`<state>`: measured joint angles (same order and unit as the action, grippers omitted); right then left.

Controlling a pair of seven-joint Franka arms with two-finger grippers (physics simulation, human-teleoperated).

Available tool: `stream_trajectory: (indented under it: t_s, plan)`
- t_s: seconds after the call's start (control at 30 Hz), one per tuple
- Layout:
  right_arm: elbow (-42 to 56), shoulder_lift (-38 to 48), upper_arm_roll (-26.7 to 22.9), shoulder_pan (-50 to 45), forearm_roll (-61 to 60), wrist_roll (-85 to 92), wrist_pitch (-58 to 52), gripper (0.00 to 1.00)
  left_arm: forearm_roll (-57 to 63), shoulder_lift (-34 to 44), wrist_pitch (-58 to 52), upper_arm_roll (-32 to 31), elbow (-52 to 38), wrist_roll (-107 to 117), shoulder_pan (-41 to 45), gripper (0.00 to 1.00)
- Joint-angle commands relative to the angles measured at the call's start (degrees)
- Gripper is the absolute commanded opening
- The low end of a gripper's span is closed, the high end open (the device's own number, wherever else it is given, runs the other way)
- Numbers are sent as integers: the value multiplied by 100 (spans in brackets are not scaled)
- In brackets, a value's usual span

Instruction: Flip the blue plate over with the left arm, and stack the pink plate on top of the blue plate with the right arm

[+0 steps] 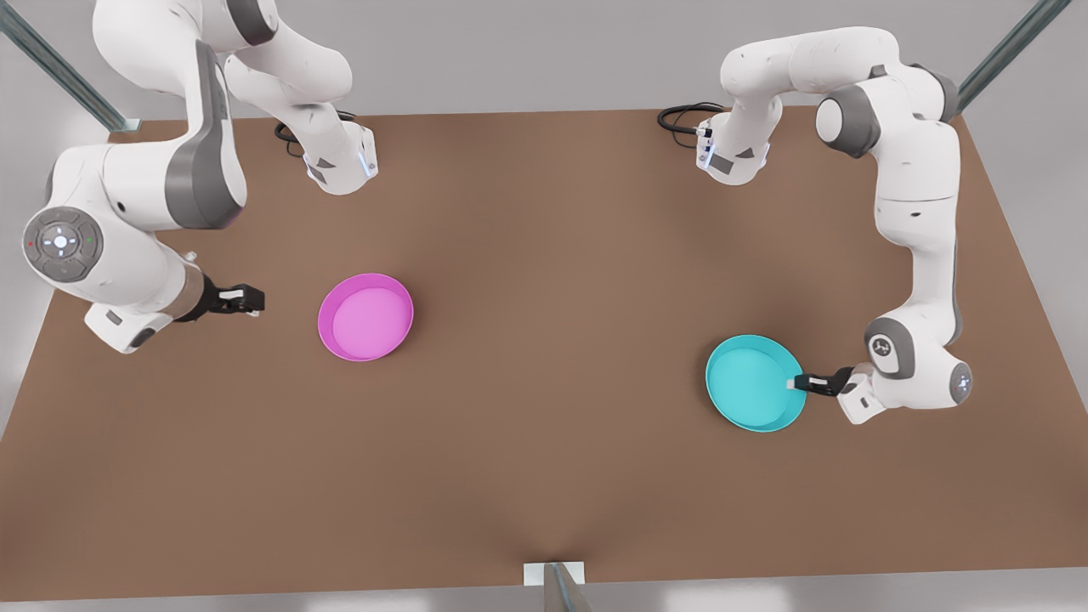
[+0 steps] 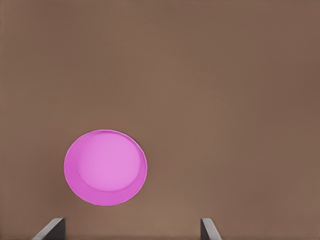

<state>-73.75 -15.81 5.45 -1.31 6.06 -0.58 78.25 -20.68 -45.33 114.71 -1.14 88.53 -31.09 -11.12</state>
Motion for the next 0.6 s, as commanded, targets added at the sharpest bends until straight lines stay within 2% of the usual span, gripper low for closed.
stream_trajectory:
  t_s: [0.0, 0.17, 0.37, 0.4, 0.43, 0.57]
  plan:
    - [1, -19, 0, 43, -9, -74, 94, 100, 3, 6, 33, 0, -2, -161, 5, 56]
    - [1, -45, 0, 60, -9, -74, 120, 100, 3, -2, 33, 0, -2, -152, 14, 42]
    - [10, -45, -9, 78, -9, -65, 120, 100, 21, -64, 113, 0, -2, -161, 22, 41]
    - [10, -45, -9, 78, -9, -65, 111, 100, 12, -55, 121, 0, -2, -117, 22, 34]
    - [10, -45, -9, 78, -9, -65, 120, 100, 12, -38, 113, 0, -2, 94, 22, 21]
    - [10, -54, -9, 87, -9, -65, 120, 100, 38, 15, 113, 0, -11, 384, 84, 21]
